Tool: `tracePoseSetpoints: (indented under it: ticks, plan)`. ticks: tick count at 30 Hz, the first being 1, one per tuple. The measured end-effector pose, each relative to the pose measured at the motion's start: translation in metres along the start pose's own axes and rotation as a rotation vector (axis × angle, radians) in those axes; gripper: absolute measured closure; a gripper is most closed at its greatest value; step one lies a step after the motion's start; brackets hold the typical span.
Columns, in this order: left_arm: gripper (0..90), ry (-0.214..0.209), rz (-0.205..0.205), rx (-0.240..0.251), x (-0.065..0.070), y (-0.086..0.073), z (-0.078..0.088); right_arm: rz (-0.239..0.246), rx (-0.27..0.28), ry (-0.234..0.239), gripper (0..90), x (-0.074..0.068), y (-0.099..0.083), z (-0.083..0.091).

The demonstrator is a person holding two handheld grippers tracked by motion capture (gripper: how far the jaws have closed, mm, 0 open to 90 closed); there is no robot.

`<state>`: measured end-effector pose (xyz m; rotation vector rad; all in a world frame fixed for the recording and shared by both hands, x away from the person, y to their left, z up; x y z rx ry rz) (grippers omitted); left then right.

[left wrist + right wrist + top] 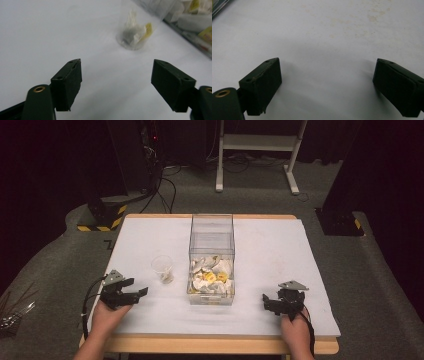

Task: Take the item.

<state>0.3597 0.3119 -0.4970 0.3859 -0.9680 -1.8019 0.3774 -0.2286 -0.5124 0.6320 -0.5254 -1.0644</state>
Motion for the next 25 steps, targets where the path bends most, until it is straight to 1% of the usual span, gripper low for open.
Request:
tracePoseSetpoints:
  ticks: [1, 2, 3, 4, 5, 6, 7, 8, 9, 11, 16, 25]
  plan:
    - [22.7, 0.013, -0.012, -0.014, 0.001, -0.003, -0.001, -0.001, 0.0, -0.001, 8.2, 0.0, 0.0, 0.0]
    - [21.2, 0.038, -0.027, -0.026, 0.002, -0.005, -0.001, -0.001, 0.0, -0.001, 8.2, 0.0, 0.0, 0.0]
    - [19.4, 0.069, -0.052, -0.035, 0.004, -0.008, -0.001, 0.0, 0.0, 0.0, 8.2, 0.0, 0.0, 0.0]
    - [17.9, 0.083, -0.063, -0.04, 0.006, -0.01, -0.001, 0.0, 0.0, 0.0, 8.2, 0.0, 0.0, 0.0]
    - [16.8, 0.083, -0.063, -0.046, 0.006, -0.012, -0.001, 0.0, 0.0, 0.0, 8.2, 0.0, 0.0, 0.0]
    - [15.9, 0.075, -0.056, -0.058, 0.006, -0.015, -0.002, 0.0, 0.0, 0.0, 8.2, 0.0, 0.0, 0.0]
    - [15.0, 0.065, -0.042, -0.08, 0.004, -0.019, -0.005, 0.0, 0.0, 0.0, 8.2, 0.0, 0.0, 0.0]
    - [14.2, 0.064, -0.047, -0.073, 0.005, -0.02, -0.005, 0.0, 0.0, 0.0, 8.2, 0.0, 0.0, 0.0]
    - [15.2, 0.075, -0.056, -0.076, 0.005, -0.019, -0.005, 0.0, 0.0, 0.0, 8.2, 0.0, 0.0, 0.0]
    - [13.6, 0.083, -0.062, -0.072, 0.007, -0.02, -0.006, 0.0, 0.0, 0.0, 8.2, 0.0, 0.0, 0.0]
    - [13.9, 0.083, -0.054, -0.064, 0.007, -0.022, -0.005, 0.0, 0.0, 0.0, 8.2, 0.0, 0.0, 0.0]
    - [14.0, 0.085, -0.06, -0.061, 0.007, -0.022, -0.005, -0.001, 0.0, -0.002, 8.2, 0.0, 0.0, 0.0]
Point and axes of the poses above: each handheld gripper's, and its own axes: z roughly backward along the jaws, y roughly out of its top, x roughly to its right, the point moved 1 cm from there along -z, roughly forward along the jaws, and after that the axes turned 6 degrees about z, right-handed, at the moved point
